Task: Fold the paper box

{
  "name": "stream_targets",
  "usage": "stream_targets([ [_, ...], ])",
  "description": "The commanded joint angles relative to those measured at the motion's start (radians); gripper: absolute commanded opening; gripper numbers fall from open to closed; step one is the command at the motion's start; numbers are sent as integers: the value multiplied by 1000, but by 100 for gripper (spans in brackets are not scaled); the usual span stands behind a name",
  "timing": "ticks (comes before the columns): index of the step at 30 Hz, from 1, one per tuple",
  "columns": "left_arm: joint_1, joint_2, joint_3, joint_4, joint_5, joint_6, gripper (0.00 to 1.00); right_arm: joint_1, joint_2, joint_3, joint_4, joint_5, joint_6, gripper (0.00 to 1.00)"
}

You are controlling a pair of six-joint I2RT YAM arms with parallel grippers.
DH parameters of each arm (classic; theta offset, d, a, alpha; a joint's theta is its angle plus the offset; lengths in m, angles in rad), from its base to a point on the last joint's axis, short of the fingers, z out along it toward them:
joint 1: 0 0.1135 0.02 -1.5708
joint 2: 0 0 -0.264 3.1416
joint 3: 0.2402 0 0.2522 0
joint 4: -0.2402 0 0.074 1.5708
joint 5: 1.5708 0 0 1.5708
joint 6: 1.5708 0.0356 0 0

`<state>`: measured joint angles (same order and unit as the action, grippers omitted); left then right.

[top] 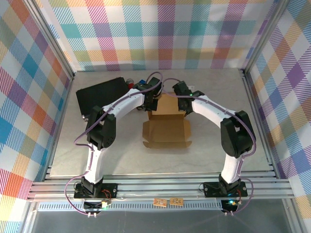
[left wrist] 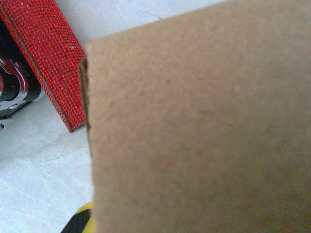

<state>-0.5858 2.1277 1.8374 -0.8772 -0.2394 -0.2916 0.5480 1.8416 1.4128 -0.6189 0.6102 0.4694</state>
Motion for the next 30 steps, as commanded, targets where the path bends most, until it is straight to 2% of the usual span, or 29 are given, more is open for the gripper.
stream_targets([
  [1,6,34,23,-77,-36,-27,0,67,-2,71,-237,218,238,0],
  [4,5,36,26,-75,-26,-32,0,128,39,126,-317,275,302,0],
  [8,6,29,18,-74,-13,-30,0,145,99,188,-371,269,314,0],
  [10,6,17,6,-67,-10,-20,0,145,107,190,-355,239,279,0],
  [13,10,-8,-23,-45,5,4,0,129,71,155,-273,127,175,0],
  [14,13,-15,-29,-43,9,12,0,119,41,133,-235,60,131,0],
  [15,16,-21,-35,-42,15,19,0,104,6,103,-179,-30,77,5],
  [19,24,-40,-49,-55,14,47,0,-15,-176,-34,20,-537,-112,42],
  [21,24,-40,-50,-72,7,56,0,-86,-264,-98,86,-760,-178,53],
  [23,24,-41,-53,-89,-9,61,0,-185,-355,-172,164,-996,-222,59],
  [25,24,-46,-60,-101,-21,67,0,-289,-425,-243,243,-1153,-218,61],
  [27,24,-52,-67,-110,-32,76,0,-386,-461,-291,293,-1213,-201,61],
  [30,24,-67,-71,-131,-49,92,0,-494,-450,-328,323,-1197,-181,58],
])
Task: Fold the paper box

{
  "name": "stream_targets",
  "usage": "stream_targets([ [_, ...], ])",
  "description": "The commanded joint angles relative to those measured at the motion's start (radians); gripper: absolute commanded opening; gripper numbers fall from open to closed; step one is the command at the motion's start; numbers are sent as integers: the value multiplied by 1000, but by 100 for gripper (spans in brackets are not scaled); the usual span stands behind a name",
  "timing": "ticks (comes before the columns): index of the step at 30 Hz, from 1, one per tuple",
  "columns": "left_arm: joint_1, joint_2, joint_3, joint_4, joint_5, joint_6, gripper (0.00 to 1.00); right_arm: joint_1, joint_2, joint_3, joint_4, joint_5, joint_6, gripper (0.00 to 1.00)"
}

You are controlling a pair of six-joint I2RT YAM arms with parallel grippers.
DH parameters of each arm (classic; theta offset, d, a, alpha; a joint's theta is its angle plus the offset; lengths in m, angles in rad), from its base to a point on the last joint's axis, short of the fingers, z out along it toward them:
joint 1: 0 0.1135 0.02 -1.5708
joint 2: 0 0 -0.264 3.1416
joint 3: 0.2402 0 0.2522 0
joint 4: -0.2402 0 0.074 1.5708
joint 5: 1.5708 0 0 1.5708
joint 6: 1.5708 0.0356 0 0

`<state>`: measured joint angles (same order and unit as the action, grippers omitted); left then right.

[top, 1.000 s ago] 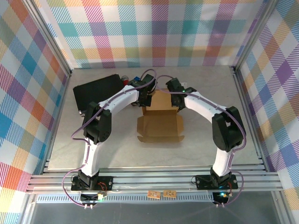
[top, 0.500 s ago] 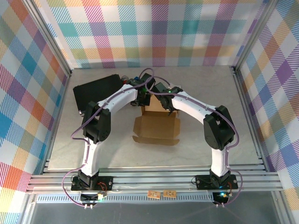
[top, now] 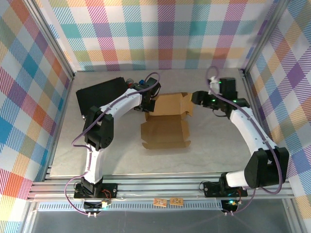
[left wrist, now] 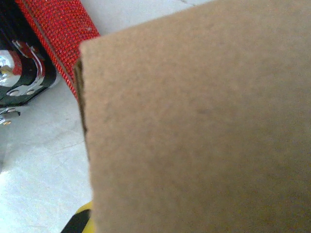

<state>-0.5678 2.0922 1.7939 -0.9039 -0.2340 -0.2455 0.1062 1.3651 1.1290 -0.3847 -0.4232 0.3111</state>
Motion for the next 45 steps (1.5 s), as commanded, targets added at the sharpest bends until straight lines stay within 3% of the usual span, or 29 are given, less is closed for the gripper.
stream_targets([
  [1,8,-41,-35,-103,-47,50,0,-81,47,-57,104,-155,-11,57],
  [7,34,-116,-74,-109,87,105,0,-174,193,-108,245,-217,42,53],
  [12,86,-139,-110,-144,191,177,0,-170,395,-76,352,-406,133,47],
  [17,142,-147,-160,-115,260,185,0,-118,489,-66,358,-456,174,41],
  [23,148,-116,-166,-89,268,226,0,-34,539,-73,375,-482,156,40],
  [32,174,-74,-149,-83,256,248,0,3,555,-149,613,-660,170,38],
  [39,177,-53,-129,-90,262,259,0,45,562,-137,574,-625,116,39],
  [45,177,-46,-119,-92,269,260,0,73,557,-73,433,-570,0,41],
])
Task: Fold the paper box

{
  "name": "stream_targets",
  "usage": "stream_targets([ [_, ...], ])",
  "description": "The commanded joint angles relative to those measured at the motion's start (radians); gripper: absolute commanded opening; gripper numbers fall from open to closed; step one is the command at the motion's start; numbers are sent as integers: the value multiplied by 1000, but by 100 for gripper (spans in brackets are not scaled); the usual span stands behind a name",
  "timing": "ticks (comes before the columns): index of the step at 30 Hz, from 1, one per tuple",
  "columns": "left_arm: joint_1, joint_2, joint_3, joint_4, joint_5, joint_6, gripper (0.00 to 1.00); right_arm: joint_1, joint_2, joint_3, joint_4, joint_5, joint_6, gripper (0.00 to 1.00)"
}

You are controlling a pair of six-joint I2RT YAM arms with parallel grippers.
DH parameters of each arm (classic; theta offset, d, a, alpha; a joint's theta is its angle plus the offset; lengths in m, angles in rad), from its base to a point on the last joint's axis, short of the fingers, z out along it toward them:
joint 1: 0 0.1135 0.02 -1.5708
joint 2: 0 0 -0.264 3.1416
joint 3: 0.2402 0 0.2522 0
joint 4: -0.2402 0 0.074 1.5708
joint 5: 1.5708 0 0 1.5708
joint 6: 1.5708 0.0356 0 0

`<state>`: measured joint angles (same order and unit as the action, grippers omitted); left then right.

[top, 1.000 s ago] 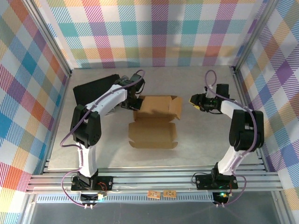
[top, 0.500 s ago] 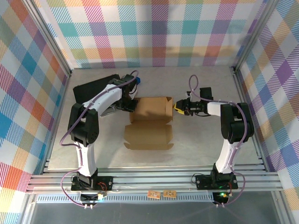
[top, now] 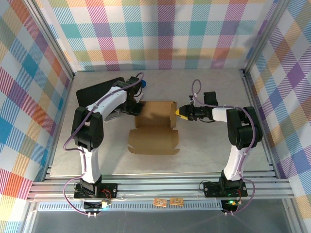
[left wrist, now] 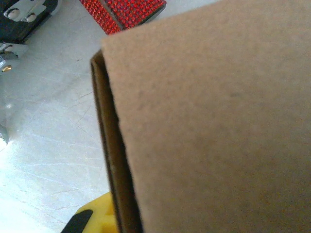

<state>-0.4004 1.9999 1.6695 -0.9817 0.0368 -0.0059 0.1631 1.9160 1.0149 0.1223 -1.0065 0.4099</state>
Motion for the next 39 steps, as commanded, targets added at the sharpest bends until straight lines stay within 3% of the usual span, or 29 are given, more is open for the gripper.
stream_targets([
  [1,9,47,7,-13,-2,20,0,22,0,49,-101,38,-121,42],
  [10,8,43,12,-9,-11,28,0,81,-38,122,-252,298,-215,46],
  [21,-1,40,13,-14,-18,35,0,142,-32,169,-294,457,-240,50],
  [39,-11,30,7,-18,-31,38,0,174,-29,177,-267,377,-240,55],
])
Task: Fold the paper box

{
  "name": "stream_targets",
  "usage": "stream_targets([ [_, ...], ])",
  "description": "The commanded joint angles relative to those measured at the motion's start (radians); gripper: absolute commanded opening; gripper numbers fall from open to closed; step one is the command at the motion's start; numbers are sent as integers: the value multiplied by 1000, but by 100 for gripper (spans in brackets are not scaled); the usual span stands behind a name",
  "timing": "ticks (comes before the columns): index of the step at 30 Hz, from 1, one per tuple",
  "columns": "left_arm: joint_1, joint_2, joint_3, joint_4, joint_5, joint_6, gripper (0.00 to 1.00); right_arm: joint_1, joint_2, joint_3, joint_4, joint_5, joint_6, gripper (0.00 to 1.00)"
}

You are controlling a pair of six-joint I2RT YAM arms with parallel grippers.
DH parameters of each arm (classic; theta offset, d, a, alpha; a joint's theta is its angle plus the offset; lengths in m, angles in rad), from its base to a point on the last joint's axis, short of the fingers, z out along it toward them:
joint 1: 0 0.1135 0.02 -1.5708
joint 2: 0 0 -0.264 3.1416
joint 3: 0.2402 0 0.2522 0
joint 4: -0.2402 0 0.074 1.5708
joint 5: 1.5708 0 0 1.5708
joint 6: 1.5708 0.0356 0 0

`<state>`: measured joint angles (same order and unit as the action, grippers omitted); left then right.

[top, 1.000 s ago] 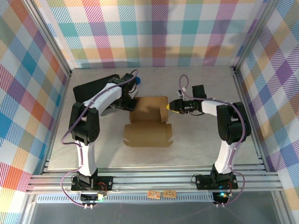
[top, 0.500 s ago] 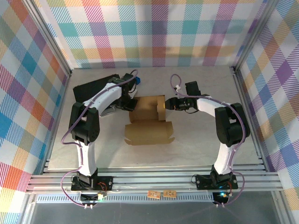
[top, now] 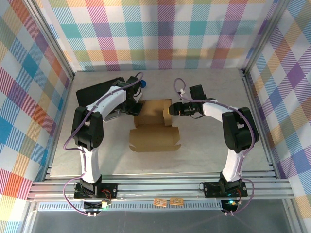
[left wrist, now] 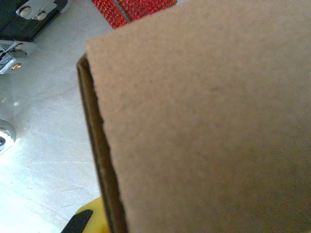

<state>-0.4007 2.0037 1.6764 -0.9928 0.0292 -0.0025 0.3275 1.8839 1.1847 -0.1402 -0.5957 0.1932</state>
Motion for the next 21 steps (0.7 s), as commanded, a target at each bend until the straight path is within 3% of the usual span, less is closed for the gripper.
stream_targets([
  [1,-10,27,1,-8,-23,35,0,11,6,9,-8,-30,-24,55],
  [5,-12,27,3,-6,-20,35,0,22,13,24,-34,8,-32,55],
  [14,-21,33,8,-6,-25,34,0,81,61,87,-103,226,-16,55],
  [21,-23,44,23,-15,-34,31,0,148,117,182,-202,437,1,39],
])
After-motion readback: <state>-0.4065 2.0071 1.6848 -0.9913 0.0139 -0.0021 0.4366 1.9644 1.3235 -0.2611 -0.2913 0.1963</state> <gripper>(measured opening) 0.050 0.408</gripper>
